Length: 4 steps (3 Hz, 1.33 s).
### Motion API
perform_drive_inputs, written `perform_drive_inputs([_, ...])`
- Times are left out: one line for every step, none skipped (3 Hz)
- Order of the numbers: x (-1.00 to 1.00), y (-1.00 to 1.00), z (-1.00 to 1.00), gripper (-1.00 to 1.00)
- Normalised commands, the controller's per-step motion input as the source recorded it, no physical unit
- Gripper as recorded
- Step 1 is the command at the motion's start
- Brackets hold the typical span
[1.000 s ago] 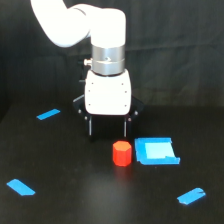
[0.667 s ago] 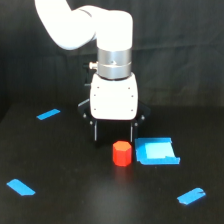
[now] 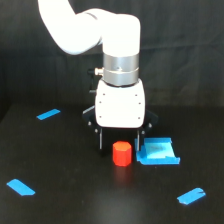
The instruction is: Pick up the red object from the table
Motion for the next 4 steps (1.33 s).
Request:
perform_drive_inputs([-0.09,-0.25,-0.07,-0.17])
perform_drive_inputs([0.02,0.02,-0.04,-0.98])
perform_drive_inputs([0.11,-0.05,-0.06,-0.97])
perform_drive_inputs([0.07,-0.13,-0.14,-1.00])
